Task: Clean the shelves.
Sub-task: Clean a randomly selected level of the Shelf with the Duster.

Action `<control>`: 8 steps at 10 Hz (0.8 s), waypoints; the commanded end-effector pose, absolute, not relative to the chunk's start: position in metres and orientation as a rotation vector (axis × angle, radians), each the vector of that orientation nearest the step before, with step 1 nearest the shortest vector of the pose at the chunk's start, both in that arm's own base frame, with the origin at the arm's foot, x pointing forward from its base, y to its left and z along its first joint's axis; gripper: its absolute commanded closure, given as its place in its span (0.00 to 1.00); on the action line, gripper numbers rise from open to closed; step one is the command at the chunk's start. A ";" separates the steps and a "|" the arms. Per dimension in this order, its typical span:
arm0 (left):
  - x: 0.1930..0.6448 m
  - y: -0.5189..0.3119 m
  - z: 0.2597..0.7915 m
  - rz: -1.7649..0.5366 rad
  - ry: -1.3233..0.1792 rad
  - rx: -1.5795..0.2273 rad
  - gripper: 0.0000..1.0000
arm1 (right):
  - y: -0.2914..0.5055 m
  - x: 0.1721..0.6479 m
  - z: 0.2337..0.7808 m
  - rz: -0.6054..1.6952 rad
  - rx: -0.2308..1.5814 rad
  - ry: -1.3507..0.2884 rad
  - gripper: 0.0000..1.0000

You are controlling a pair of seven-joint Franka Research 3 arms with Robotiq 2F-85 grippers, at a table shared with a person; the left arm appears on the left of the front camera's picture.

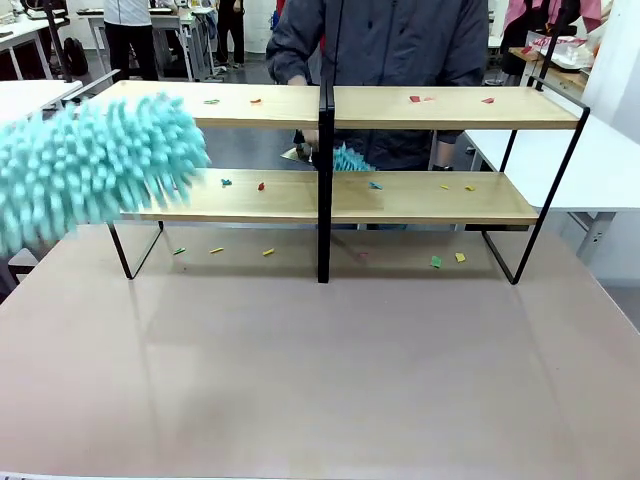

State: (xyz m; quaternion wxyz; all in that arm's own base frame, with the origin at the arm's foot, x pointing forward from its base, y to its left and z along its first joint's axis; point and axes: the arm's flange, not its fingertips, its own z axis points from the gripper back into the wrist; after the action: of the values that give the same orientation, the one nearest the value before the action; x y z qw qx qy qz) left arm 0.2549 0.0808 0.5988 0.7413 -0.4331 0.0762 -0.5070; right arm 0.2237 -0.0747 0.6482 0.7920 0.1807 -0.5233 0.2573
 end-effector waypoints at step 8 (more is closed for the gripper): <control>0.295 -0.011 0.538 -1.033 0.385 -0.920 0.88 | -0.074 0.224 0.648 0.560 0.398 -1.129 0.00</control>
State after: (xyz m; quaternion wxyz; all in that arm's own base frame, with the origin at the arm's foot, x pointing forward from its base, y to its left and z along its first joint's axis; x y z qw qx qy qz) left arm 0.2790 0.0127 0.5543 0.7471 -0.4223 0.1638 -0.4865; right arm 0.2241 -0.0744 0.6481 0.7925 0.1804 -0.5226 0.2574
